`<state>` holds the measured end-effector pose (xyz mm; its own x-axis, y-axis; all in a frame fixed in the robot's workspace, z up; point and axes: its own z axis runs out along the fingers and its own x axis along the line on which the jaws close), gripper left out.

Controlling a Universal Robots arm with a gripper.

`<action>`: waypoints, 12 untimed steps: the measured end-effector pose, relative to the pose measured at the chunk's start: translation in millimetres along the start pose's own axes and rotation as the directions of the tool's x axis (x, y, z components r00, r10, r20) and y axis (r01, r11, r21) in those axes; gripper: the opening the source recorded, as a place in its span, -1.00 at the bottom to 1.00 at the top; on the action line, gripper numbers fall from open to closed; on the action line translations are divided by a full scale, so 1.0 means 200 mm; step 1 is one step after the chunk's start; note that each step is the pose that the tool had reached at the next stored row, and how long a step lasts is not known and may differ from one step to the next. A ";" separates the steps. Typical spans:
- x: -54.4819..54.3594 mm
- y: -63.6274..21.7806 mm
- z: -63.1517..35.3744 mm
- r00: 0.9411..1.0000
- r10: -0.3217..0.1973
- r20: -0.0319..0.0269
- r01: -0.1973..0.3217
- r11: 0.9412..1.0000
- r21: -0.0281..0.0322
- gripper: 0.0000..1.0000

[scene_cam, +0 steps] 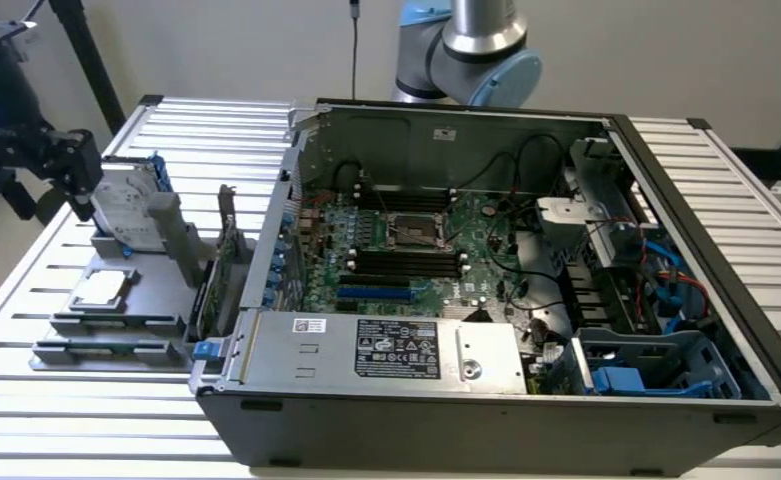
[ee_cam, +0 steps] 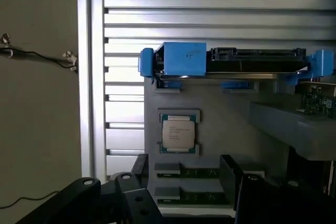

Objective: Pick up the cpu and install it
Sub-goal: 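Pick up the cpu and move it towards the insertion slot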

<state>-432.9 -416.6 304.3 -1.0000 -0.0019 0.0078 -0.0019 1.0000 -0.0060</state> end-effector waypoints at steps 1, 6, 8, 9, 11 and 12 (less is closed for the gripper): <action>0.00 -0.002 0.010 1.000 0.000 0.000 0.000 1.000 0.000 0.31; -0.02 -0.013 0.055 1.000 -0.003 0.000 0.003 1.000 0.000 0.31; -0.02 -0.017 0.074 1.000 -0.005 0.000 0.005 1.000 0.000 0.31; -0.02 -0.017 0.083 1.000 -0.006 0.000 0.006 1.000 0.000 0.31; -0.02 -0.019 0.101 1.000 -0.008 0.000 0.008 1.000 0.000 0.31; -0.02 -0.019 0.109 1.000 -0.008 0.000 0.008 1.000 0.000 0.31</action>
<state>-428.9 -420.6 282.4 -0.9999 -0.0102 0.0076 -0.0103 0.9999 -0.0058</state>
